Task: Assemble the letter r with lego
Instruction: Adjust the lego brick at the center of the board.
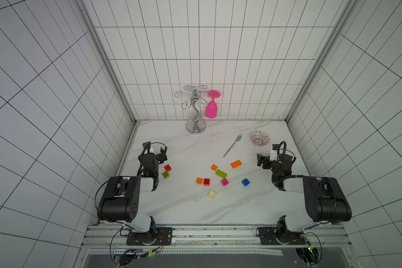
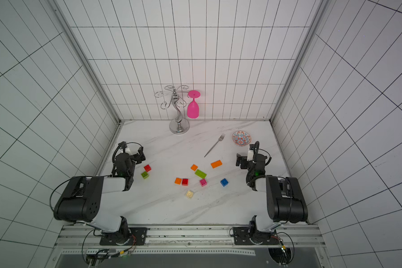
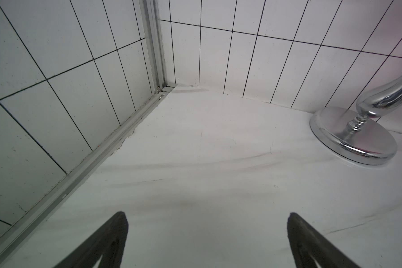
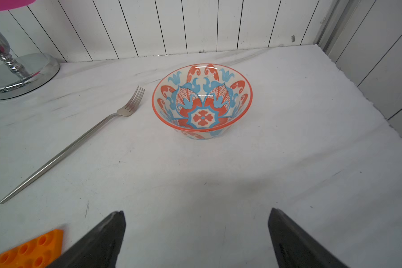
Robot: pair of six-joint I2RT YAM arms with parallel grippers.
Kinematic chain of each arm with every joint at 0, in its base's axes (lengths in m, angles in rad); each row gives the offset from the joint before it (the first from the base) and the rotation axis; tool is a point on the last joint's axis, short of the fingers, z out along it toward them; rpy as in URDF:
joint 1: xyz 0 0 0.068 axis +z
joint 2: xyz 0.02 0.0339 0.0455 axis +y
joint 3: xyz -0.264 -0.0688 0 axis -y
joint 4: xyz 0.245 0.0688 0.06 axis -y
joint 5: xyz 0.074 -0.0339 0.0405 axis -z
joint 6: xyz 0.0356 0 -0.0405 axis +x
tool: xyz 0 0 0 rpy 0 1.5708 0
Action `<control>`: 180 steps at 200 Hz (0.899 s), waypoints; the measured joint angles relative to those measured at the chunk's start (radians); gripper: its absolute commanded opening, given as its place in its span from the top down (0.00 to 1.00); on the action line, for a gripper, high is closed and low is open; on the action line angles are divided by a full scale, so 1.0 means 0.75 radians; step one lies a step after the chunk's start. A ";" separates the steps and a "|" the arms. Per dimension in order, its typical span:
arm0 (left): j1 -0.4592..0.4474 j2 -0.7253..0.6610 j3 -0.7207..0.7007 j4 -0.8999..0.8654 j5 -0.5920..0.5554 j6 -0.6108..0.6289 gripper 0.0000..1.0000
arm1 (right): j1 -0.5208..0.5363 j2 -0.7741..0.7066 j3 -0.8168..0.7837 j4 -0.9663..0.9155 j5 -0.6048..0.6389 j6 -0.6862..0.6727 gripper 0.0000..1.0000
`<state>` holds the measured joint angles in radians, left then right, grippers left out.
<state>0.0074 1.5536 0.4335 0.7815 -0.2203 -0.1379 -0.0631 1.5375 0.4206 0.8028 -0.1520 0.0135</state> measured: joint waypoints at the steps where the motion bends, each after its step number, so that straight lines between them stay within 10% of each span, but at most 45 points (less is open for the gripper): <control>1: 0.000 0.000 0.000 -0.001 0.000 0.000 0.02 | 0.000 0.000 0.000 -0.001 0.000 0.000 0.01; 180: -0.071 -0.048 -0.015 -0.005 -0.108 0.040 0.01 | -0.002 -0.059 -0.016 -0.006 -0.003 0.000 0.01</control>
<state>-0.0460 1.5173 0.4221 0.7776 -0.3012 -0.1078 -0.0643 1.4933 0.4084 0.7986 -0.1543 0.0135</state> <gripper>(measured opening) 0.990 0.992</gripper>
